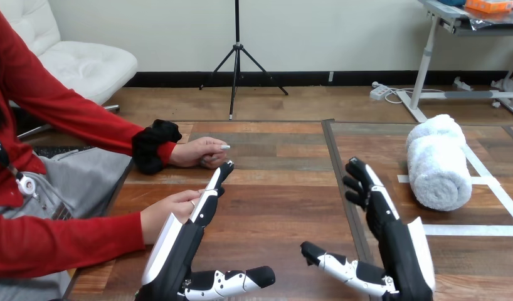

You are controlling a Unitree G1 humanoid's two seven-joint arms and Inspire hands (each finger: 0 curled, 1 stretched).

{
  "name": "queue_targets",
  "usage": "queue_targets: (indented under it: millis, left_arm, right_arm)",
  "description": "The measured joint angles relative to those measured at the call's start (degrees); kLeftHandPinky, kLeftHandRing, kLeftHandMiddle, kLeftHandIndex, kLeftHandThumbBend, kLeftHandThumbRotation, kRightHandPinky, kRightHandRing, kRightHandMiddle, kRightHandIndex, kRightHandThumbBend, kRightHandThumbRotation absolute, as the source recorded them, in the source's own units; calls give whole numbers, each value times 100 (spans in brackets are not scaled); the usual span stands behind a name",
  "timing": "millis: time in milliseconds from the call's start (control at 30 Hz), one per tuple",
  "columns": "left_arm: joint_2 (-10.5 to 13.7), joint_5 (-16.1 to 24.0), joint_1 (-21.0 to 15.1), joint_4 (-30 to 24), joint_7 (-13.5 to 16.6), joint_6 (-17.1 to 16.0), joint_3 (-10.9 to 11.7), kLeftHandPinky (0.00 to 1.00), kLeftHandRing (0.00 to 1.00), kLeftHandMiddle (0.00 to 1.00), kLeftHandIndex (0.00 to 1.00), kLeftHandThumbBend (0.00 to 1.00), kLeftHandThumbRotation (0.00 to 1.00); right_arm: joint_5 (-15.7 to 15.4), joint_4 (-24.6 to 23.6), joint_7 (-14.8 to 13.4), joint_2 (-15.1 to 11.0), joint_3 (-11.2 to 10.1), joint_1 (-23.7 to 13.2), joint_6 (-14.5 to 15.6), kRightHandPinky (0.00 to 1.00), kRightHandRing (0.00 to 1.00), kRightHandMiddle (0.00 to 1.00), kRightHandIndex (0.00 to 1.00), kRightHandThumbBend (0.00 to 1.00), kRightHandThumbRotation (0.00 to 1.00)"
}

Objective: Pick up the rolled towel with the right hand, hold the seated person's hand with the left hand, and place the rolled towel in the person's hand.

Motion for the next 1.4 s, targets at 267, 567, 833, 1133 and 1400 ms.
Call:
queue_targets:
  millis: [267, 567, 833, 1133, 1400]
  left_arm:
    - [-13, -21, 0, 0, -14, 0, 0, 94, 99, 99, 100, 100, 57]
    - [-42, -32, -2, 0, -42, 0, -1, 94, 99, 99, 99, 100, 58]
    - [-78, 6, -5, 0, -10, 24, -1, 94, 99, 99, 99, 100, 59]
    - [-108, 6, -10, 0, -2, 41, -1, 94, 99, 99, 100, 100, 58]
    - [-117, 5, -14, 0, -1, 42, -1, 94, 99, 99, 99, 100, 58]
  right_arm:
    - [113, -41, 16, -26, -59, -14, 95, 89, 92, 94, 93, 81, 12]
    - [120, -41, 45, -132, -210, -80, 130, 91, 92, 94, 94, 82, 13]
    - [269, -55, 92, -307, -357, -288, 270, 91, 92, 94, 94, 84, 12]
    - [447, -172, 156, -523, -535, -592, 417, 89, 90, 92, 92, 91, 9]
    - [436, -253, 130, -708, -718, -972, 529, 87, 89, 91, 92, 94, 12]
